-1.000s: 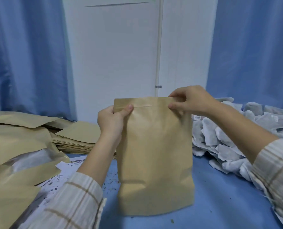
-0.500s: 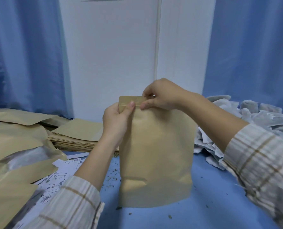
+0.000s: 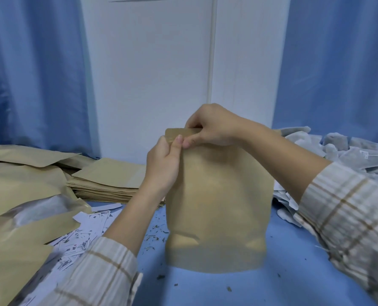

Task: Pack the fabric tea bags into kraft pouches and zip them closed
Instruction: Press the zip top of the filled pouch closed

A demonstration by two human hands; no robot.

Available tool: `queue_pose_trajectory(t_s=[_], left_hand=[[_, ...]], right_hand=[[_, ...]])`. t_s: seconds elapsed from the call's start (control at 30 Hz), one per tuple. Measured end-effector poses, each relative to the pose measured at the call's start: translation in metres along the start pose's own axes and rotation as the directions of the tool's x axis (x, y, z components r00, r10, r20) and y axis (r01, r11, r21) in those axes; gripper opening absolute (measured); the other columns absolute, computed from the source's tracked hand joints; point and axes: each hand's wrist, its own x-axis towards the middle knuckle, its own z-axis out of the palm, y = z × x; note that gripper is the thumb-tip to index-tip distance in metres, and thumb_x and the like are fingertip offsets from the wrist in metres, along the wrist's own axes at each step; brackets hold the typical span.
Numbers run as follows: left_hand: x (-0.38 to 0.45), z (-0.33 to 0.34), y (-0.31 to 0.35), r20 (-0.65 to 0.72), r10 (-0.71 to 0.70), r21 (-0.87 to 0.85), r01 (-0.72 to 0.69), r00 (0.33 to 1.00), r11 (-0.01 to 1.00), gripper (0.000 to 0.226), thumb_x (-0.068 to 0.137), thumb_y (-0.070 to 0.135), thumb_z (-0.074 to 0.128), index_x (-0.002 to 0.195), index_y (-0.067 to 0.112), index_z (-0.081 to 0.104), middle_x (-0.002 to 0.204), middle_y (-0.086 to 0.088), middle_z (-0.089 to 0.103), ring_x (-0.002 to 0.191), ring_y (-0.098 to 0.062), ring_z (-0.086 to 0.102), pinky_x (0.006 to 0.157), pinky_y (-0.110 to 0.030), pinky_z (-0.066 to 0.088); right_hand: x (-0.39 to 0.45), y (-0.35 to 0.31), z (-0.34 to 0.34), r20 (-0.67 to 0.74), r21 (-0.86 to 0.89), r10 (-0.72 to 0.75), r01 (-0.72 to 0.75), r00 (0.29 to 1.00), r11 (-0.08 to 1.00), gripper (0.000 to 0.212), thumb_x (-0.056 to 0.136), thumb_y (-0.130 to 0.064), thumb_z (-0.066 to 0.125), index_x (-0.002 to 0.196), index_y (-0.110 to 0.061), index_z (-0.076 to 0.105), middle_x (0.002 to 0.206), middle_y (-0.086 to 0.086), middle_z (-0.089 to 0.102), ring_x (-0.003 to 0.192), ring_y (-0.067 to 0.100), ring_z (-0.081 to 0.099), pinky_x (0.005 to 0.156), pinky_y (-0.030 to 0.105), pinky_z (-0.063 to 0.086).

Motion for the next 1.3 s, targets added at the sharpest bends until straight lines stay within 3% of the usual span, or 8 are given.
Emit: queue_pose_trajectory(t_s=[0.17, 0.33, 0.6, 0.83, 0.97, 1.1, 1.2, 1.3], left_hand=[[-0.005, 0.004, -0.005, -0.011, 0.035, 0.02, -0.035, 0.999, 0.999, 0.03, 0.098, 0.029, 0.045, 0.093, 0.001, 0.055, 0.08, 0.001, 0.058, 0.075, -0.011, 0.051, 0.068, -0.025, 0.04], [0.003, -0.014, -0.011, -0.083, 0.081, 0.024, -0.079, 0.993, 0.997, 0.021, 0.097, 0.027, 0.048, 0.093, 0.008, 0.058, 0.082, 0.002, 0.062, 0.079, -0.013, 0.055, 0.075, -0.029, 0.042], [0.006, -0.015, -0.013, -0.012, 0.072, 0.046, -0.071, 0.997, 0.996, 0.04, 0.096, 0.032, 0.05, 0.091, -0.008, 0.051, 0.08, -0.017, 0.055, 0.073, -0.015, 0.044, 0.069, -0.032, 0.036], [0.003, -0.008, -0.017, -0.025, -0.038, 0.003, 0.038, 0.999, 0.999, 0.034, 0.097, 0.029, 0.049, 0.064, 0.024, 0.042, 0.05, 0.021, 0.049, 0.053, 0.004, 0.043, 0.051, -0.015, 0.033], [0.002, -0.01, -0.018, -0.059, 0.008, 0.011, -0.007, 0.998, 1.0, 0.032, 0.096, 0.031, 0.05, 0.066, 0.021, 0.044, 0.054, 0.021, 0.05, 0.053, 0.004, 0.043, 0.049, -0.012, 0.033], [0.004, -0.018, -0.022, -0.082, 0.055, 0.013, -0.054, 0.995, 0.998, 0.037, 0.097, 0.027, 0.049, 0.062, 0.02, 0.037, 0.047, 0.024, 0.044, 0.046, 0.005, 0.039, 0.045, -0.009, 0.03], [0.007, -0.018, -0.02, -0.088, -0.009, -0.032, 0.007, 0.996, 0.999, 0.028, 0.097, 0.028, 0.048, 0.075, 0.012, 0.051, 0.063, 0.018, 0.054, 0.063, -0.002, 0.049, 0.057, -0.015, 0.036], [0.009, -0.016, -0.014, -0.162, 0.04, 0.195, -0.008, 0.986, 0.981, 0.025, 0.095, 0.024, 0.051, 0.115, 0.009, 0.049, 0.1, 0.006, 0.057, 0.102, -0.022, 0.051, 0.076, -0.019, 0.035]], right_hand=[[0.002, -0.002, 0.003, -0.021, -0.127, -0.052, 0.049, 0.998, 0.991, 0.037, 0.076, -0.044, 0.071, 0.077, -0.007, 0.067, 0.061, 0.003, 0.053, 0.06, 0.014, 0.045, 0.053, 0.028, 0.032], [-0.012, 0.017, 0.005, -0.076, -0.333, -0.06, 0.032, 0.995, 0.942, 0.057, 0.075, -0.067, 0.054, 0.055, -0.016, 0.036, 0.053, -0.003, 0.04, 0.06, 0.018, 0.04, 0.048, 0.028, 0.023], [-0.021, 0.037, 0.018, -0.195, -0.276, -0.036, -0.02, 0.98, 0.961, 0.05, 0.079, -0.062, 0.054, 0.054, -0.023, 0.037, 0.05, -0.008, 0.039, 0.054, 0.011, 0.038, 0.049, 0.026, 0.023], [-0.005, 0.025, 0.017, -0.109, -0.028, 0.002, -0.005, 0.994, 1.0, 0.018, 0.078, -0.033, 0.072, 0.088, -0.017, 0.073, 0.081, -0.004, 0.067, 0.075, 0.009, 0.054, 0.066, 0.023, 0.041], [-0.004, 0.027, 0.014, -0.127, 0.013, 0.014, -0.012, 0.992, 1.0, 0.022, 0.071, -0.039, 0.077, 0.081, -0.02, 0.074, 0.076, -0.005, 0.068, 0.068, 0.005, 0.053, 0.06, 0.013, 0.038], [-0.014, 0.042, -0.004, 0.057, -0.027, 0.139, -0.137, 0.989, 0.99, 0.043, 0.066, -0.05, 0.076, 0.048, -0.019, 0.053, 0.043, -0.009, 0.038, 0.044, 0.006, 0.036, 0.041, 0.015, 0.025], [-0.012, 0.043, -0.007, -0.001, -0.041, 0.128, -0.128, 0.992, 0.991, 0.043, 0.066, -0.048, 0.077, 0.053, -0.013, 0.057, 0.041, -0.007, 0.036, 0.045, 0.009, 0.034, 0.04, 0.016, 0.027], [-0.01, 0.038, -0.001, -0.086, -0.031, 0.081, -0.084, 0.993, 0.996, 0.046, 0.065, -0.046, 0.078, 0.073, -0.002, 0.067, 0.058, 0.007, 0.044, 0.059, 0.013, 0.037, 0.049, 0.023, 0.026]])
